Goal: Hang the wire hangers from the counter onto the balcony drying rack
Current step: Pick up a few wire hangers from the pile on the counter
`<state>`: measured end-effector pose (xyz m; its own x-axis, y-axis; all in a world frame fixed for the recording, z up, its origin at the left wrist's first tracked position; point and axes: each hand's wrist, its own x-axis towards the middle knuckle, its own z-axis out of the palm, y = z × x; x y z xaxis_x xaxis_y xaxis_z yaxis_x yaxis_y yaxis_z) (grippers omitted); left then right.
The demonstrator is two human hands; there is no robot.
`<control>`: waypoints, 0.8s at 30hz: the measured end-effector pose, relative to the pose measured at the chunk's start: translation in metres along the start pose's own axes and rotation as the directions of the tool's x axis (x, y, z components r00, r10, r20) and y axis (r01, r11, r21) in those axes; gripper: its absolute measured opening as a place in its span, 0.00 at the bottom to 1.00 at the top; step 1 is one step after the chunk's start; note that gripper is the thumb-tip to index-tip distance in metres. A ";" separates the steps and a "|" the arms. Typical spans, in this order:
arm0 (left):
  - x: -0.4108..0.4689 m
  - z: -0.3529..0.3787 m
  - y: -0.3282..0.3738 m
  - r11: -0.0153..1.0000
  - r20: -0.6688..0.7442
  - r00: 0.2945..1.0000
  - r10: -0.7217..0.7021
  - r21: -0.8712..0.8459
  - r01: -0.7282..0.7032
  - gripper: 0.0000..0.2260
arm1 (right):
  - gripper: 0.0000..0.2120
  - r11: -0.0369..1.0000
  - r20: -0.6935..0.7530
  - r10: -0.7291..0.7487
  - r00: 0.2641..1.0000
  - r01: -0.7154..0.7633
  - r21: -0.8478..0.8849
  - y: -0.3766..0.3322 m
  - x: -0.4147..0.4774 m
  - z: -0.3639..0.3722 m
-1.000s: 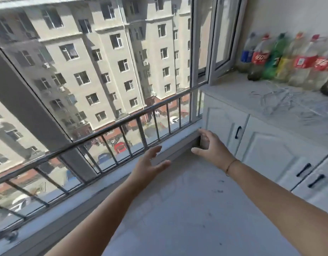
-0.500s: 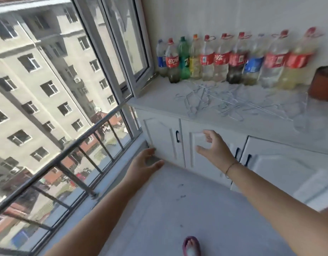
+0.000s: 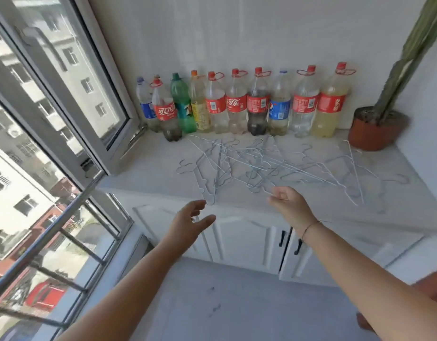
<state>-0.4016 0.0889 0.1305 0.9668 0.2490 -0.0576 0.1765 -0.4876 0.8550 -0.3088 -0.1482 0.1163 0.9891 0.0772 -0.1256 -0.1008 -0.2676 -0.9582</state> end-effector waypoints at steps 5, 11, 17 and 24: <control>0.063 0.026 -0.004 1.000 0.088 0.996 -0.013 -0.015 0.014 0.18 | 0.10 0.998 -0.045 0.068 0.997 -0.068 0.006 0.012 0.056 -0.009; 0.153 0.052 0.002 0.997 0.100 0.994 -0.049 -0.058 0.055 0.18 | 0.11 0.995 -0.025 0.102 0.995 -0.101 0.019 0.020 0.162 -0.013; 0.233 0.072 0.005 0.989 0.048 0.992 -0.117 -0.085 0.120 0.18 | 0.10 0.990 0.041 0.136 0.990 -0.135 -0.041 0.025 0.271 -0.009; 0.299 0.102 -0.004 0.963 -0.013 0.972 -0.236 -0.136 0.232 0.14 | 0.11 0.971 0.164 0.190 0.968 -0.160 -0.181 0.035 0.374 0.002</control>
<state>-0.0947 0.0799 0.0570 0.8954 0.3679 -0.2509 0.3690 -0.2978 0.8804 0.0573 -0.1265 0.0353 0.9206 0.1817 -0.3457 -0.2364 -0.4454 -0.8636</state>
